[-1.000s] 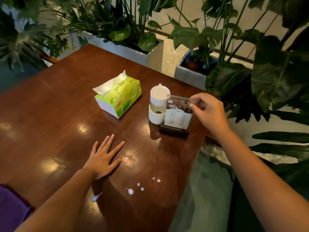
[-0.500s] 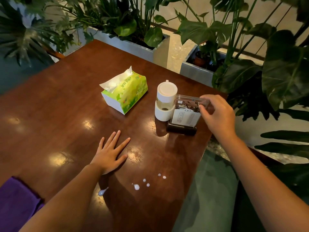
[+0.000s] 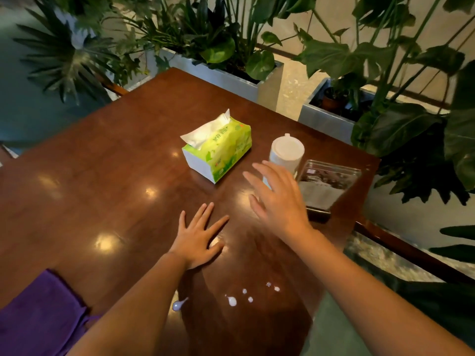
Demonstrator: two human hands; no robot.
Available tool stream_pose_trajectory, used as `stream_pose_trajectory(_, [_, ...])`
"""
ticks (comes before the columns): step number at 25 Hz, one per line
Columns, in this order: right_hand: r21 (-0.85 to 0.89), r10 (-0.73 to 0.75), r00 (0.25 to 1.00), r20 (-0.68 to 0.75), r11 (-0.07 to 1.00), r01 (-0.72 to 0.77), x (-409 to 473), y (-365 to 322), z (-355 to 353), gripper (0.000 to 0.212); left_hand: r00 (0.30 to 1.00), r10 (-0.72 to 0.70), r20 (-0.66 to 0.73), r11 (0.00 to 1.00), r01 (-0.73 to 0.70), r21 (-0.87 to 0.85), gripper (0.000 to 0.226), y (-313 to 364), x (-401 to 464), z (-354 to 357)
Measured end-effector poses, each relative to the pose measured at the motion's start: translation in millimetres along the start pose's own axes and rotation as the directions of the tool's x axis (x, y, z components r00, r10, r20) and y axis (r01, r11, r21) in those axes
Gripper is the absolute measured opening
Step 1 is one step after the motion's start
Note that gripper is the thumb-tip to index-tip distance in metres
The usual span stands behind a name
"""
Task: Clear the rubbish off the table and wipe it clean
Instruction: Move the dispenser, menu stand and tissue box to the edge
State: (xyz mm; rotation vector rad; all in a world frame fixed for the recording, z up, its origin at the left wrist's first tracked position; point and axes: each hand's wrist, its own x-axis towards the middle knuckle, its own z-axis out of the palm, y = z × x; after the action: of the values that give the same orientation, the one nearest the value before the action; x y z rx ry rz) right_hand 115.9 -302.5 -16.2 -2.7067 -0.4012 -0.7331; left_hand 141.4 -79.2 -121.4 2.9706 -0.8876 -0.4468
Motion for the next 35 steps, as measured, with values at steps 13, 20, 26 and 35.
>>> stream_pose_trajectory(13, [-0.114, 0.086, 0.848, 0.523, 0.993, -0.030, 123, -5, 128, 0.067, 0.995, -0.007, -0.096, 1.000, 0.006, -0.013, 0.064, -3, 9, 14])
stream_pose_trajectory(20, [-0.043, 0.050, 0.926, 0.374, 0.998, -0.037, 130, -2, 99, 0.036, 0.999, -0.007, -0.051, 0.999, 0.005, -0.039, 0.063, -2, 9, 11])
stream_pose_trajectory(26, [0.045, -0.027, 0.941, 0.337, 0.999, 0.013, 196, 41, 2, 0.030, 0.998, -0.025, 0.052, 0.997, 0.029, -0.074, 0.071, 25, 28, -6])
stream_pose_trajectory(35, [-0.146, 0.171, 0.935, 0.311, 0.981, -0.131, 91, 184, -93, 0.033, 0.993, -0.050, 0.107, 0.998, 0.054, -0.031, 0.073, 43, 34, -6])
